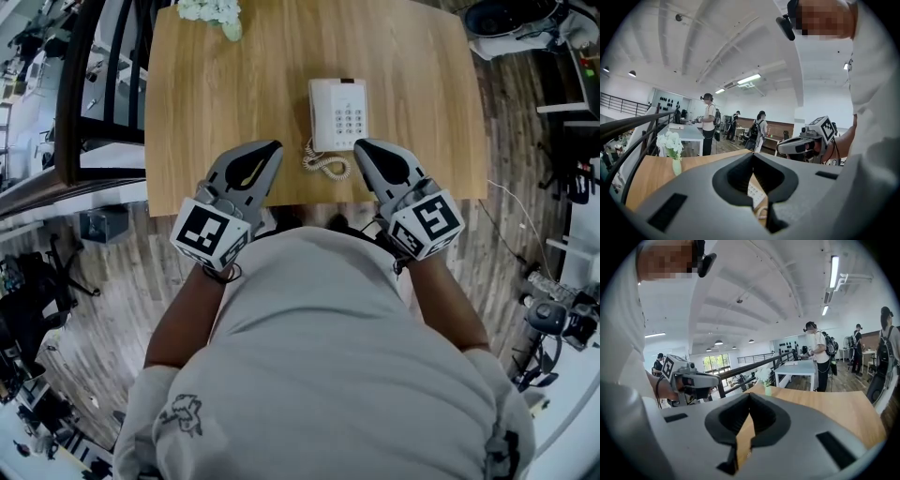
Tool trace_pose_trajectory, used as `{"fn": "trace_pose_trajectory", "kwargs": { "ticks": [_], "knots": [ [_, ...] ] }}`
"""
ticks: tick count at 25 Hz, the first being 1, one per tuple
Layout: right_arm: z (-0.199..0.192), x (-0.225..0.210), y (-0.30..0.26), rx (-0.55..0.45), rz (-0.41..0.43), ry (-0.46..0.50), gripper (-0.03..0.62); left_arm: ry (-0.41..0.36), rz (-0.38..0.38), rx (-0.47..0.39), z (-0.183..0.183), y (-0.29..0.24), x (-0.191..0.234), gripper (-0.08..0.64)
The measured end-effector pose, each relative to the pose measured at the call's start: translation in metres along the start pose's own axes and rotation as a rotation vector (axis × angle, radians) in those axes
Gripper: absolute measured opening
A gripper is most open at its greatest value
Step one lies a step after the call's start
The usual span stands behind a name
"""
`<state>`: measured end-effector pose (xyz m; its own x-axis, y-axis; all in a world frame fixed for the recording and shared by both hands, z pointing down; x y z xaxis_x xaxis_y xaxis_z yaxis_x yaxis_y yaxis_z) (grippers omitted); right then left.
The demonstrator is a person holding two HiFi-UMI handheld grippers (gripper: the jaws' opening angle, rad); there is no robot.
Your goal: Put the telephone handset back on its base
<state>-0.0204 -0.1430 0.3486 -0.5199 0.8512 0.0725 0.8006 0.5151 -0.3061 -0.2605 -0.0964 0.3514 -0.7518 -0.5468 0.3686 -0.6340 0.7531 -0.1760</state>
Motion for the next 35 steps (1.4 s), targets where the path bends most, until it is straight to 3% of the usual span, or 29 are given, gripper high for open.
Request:
{"fn": "trace_pose_trajectory", "kwargs": {
  "ticks": [7, 22, 29, 35],
  "knots": [
    [-0.013, -0.009, 0.055, -0.030, 0.048, 0.003, 0.006, -0.020, 0.020, -0.028, 0.002, -0.016, -0.059, 0.006],
    [-0.056, -0.017, 0.185, -0.110, 0.154, 0.045, 0.006, -0.027, 0.119, -0.056, -0.036, -0.031, -0.200, 0.006],
    [-0.054, -0.002, 0.201, -0.138, 0.199, 0.053, 0.006, -0.030, 0.146, -0.066, -0.040, -0.015, -0.225, 0.006],
    [-0.051, 0.015, 0.216, -0.167, 0.173, 0.039, 0.006, -0.037, 0.131, -0.039, -0.050, -0.001, -0.232, 0.006]
  ]
}}
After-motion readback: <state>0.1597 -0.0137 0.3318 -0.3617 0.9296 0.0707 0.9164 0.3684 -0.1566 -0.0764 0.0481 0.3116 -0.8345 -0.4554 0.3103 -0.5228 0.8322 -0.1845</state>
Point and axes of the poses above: the fingertips, and each gripper's own axes: y backward along the fingers, x to its left, z out of its top, the point moved 9 cm from there along y, backward along the fingers, and after that the axes turned 12 degrees about y, right-handed, at the moved point
